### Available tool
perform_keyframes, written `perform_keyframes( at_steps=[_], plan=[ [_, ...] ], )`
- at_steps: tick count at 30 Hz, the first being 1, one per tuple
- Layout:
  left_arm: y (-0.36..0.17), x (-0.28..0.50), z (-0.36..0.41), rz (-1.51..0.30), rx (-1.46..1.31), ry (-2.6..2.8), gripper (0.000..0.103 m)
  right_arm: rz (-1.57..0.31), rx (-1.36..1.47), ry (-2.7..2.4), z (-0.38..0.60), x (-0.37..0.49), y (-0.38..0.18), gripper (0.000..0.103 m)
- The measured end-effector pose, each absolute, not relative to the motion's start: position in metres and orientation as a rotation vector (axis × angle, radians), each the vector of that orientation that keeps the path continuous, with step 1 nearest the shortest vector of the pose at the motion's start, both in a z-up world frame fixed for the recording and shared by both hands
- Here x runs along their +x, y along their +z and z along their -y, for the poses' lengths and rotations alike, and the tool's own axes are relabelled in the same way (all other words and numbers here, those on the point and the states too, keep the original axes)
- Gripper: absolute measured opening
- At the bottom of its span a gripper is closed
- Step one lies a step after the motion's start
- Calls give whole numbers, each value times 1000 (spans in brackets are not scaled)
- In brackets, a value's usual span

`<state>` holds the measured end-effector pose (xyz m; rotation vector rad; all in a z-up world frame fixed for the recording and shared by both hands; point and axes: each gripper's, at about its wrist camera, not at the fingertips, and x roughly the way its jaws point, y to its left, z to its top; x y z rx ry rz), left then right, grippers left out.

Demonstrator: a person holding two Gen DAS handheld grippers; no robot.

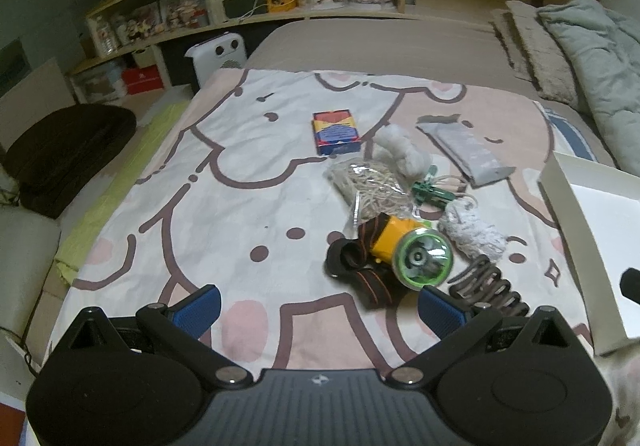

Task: Organize objects
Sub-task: 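Grasp the yellow headlamp with the left tool while the right tool grasps the grey coiled spring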

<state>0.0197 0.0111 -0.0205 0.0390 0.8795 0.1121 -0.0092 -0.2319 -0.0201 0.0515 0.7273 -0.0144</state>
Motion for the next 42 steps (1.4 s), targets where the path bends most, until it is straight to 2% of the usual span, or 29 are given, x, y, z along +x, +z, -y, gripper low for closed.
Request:
perform_keyframes(
  at_steps=[18, 24, 32, 33, 38, 42],
  plan=[
    [-51, 78, -29, -859, -223, 162, 103, -799, -11, 243, 185, 7, -66, 103],
    [-62, 97, -14, -862, -212, 113, 103, -809, -85, 300, 164, 12, -85, 103],
    [-74, 117, 7, -900, -122, 35, 103, -828, -243, 347, 149, 16, -110, 93],
    [-75, 117, 8, -902, -108, 25, 102, -829, -238, 344, 150, 18, -111, 91],
    [-75, 113, 15, -908, -24, -12, 83, -828, -195, 325, 156, 29, -116, 89],
    [-73, 105, 16, -921, -4, -26, 78, -860, -179, 324, 157, 34, -121, 86]
  ],
)
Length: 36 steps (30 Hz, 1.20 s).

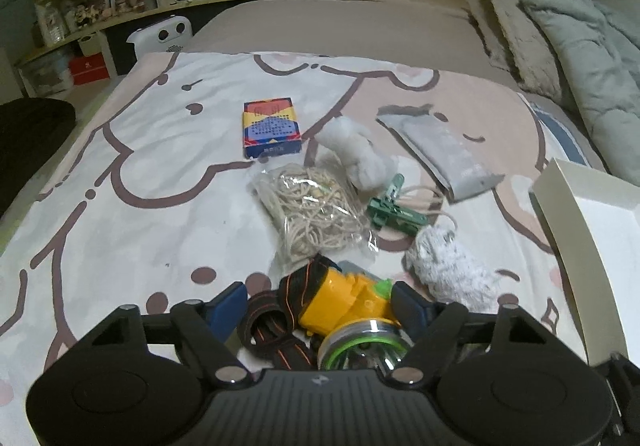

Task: Organize objects
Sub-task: 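Grasp the yellow headlamp with the left tool while the right tool grasps the grey coiled spring, then carry the headlamp and spring with both tools over the white box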

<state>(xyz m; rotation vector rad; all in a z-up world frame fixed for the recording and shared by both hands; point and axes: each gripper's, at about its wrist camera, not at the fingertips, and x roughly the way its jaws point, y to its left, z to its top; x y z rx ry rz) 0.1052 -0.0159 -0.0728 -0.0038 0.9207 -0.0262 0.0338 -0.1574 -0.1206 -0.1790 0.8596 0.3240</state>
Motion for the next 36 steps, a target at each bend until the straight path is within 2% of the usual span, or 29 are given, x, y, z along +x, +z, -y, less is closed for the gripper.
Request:
perform_keyframes(
  at_steps=[2, 4, 6, 11, 14, 17, 23, 25, 29, 32, 36],
  plan=[
    [-72, 101, 17, -941, 8, -30, 77, -871, -181, 329, 157, 33, -121, 82],
    [-72, 98, 16, -961, 15, -35, 75, -888, -178, 349, 156, 32, -121, 70],
    [-72, 94, 14, -979, 14, -46, 72, -911, -157, 376, 158, 32, -120, 63],
    [-75, 84, 13, -1031, 24, -95, 57, -930, -171, 367, 159, 30, -115, 62],
    [-78, 80, 15, -1047, 45, -116, 52, -946, -110, 371, 168, 29, -106, 62],
    [-78, 79, 17, -1049, 55, -125, 50, -986, 33, 409, 181, 26, -97, 62],
    [-80, 80, 20, -1061, 58, -138, 48, -1181, 296, 485, 200, 18, -102, 62],
    [-83, 82, 21, -1069, 59, -140, 48, -1195, 245, 442, 197, 19, -105, 63],
    [-95, 89, 28, -1094, 76, -136, 48, -1106, 28, 364, 183, 17, -100, 64],
    [-102, 93, 31, -1109, 82, -131, 45, -1099, 17, 396, 181, 19, -103, 64],
    [-104, 95, 32, -1114, 78, -129, 44, -1094, -9, 417, 181, 24, -105, 69]
  ],
)
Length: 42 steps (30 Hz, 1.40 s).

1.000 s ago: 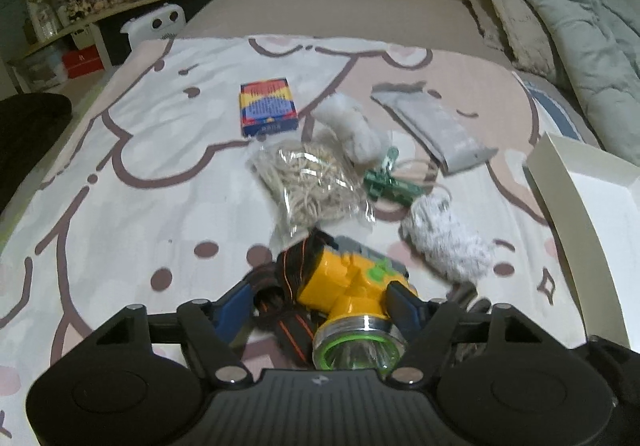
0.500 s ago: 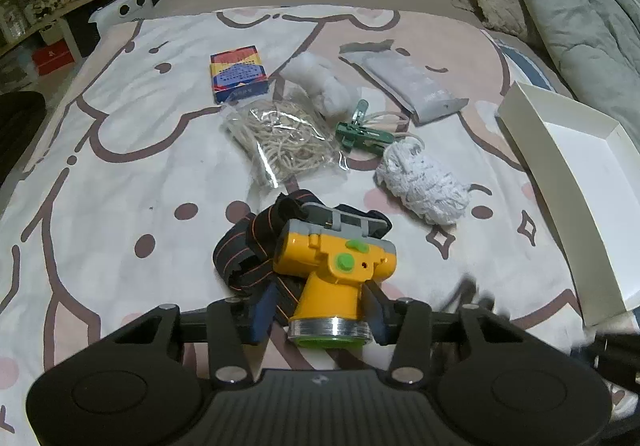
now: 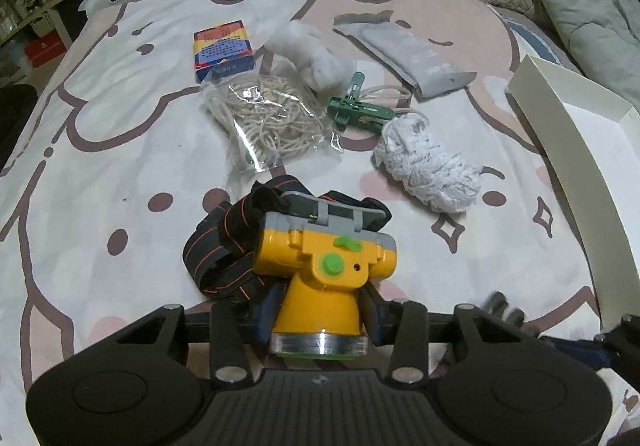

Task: Organize objects
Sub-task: 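Carry the headlamp and spring with both tools over the white box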

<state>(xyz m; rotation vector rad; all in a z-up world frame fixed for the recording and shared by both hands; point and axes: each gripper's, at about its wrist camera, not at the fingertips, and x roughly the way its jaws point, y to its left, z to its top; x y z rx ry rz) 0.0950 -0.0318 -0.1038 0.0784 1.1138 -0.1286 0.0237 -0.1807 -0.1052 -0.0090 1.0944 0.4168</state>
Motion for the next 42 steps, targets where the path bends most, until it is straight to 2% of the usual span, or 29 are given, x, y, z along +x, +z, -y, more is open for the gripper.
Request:
perform_keyframes(
  at_steps=[3, 5, 7, 13, 29, 42],
  plan=[
    [-105, 96, 30, -1120, 62, -127, 44, -1087, 2, 439, 181, 28, -106, 78],
    [-105, 97, 29, -1126, 50, -124, 44, -1089, -4, 442, 181, 31, -109, 76],
    [-104, 96, 29, -1131, 47, -125, 44, -1110, -10, 439, 181, 34, -113, 67],
    [-99, 89, 32, -1116, 66, -123, 43, -1111, -8, 412, 182, 32, -109, 66],
    [-26, 62, 24, -877, -75, -100, 43, -765, 120, 284, 223, 19, -30, 66],
    [24, 39, 41, -713, -129, -157, 43, -639, 172, 126, 264, 19, -2, 66]
  ],
)
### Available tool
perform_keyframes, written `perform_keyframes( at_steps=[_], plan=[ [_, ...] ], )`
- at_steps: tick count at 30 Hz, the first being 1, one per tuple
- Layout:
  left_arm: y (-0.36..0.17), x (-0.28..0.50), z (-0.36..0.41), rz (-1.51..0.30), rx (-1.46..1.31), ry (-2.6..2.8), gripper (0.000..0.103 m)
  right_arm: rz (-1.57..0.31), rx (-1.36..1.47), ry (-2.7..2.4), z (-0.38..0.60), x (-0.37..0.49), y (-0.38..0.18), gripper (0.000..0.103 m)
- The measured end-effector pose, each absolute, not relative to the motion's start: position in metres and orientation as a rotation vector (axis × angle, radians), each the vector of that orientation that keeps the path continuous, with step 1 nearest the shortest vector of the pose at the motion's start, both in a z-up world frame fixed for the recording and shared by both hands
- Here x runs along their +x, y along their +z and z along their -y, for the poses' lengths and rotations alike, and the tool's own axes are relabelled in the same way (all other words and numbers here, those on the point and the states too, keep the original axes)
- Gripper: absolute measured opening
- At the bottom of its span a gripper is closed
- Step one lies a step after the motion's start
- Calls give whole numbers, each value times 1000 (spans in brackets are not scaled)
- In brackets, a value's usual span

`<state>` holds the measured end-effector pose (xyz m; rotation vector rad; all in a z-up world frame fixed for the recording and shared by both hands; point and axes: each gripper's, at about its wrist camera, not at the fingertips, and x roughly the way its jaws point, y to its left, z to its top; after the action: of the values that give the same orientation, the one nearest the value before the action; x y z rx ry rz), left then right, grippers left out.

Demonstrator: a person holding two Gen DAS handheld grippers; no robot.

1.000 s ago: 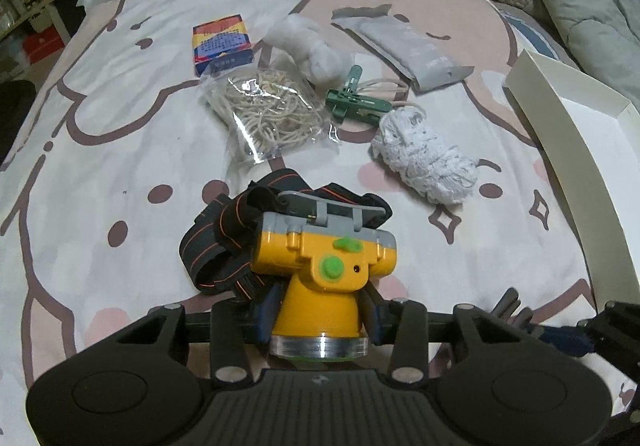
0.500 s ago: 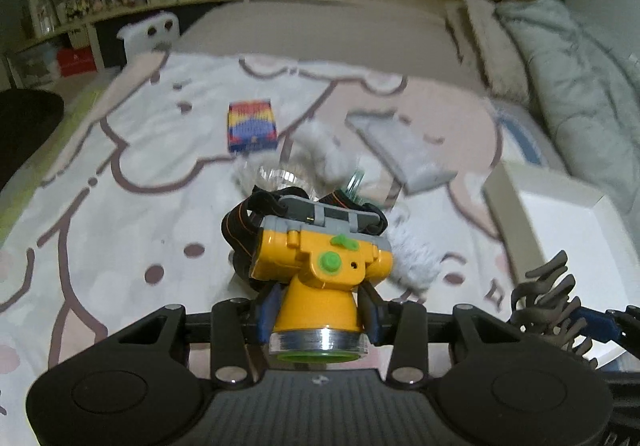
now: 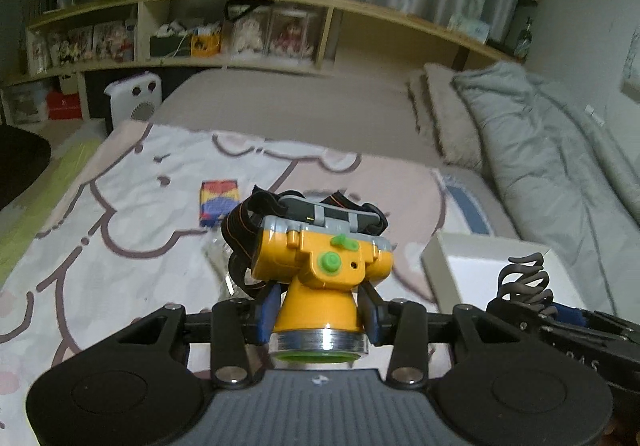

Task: Organize objects
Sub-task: 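Carry the headlamp and spring with both tools over the white box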

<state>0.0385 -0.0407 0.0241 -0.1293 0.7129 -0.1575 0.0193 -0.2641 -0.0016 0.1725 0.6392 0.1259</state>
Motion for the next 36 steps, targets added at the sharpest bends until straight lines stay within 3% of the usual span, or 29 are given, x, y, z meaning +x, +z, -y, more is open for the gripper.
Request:
perform_keyframes(
  at_steps=[17, 36],
  plan=[
    [51, 46, 140, -621, -139, -341, 43, -525, 205, -151, 361, 17, 18, 66],
    [-33, 50, 256, -841, -165, -475, 43, -700, 239, -298, 438, 7, -27, 66]
  ],
)
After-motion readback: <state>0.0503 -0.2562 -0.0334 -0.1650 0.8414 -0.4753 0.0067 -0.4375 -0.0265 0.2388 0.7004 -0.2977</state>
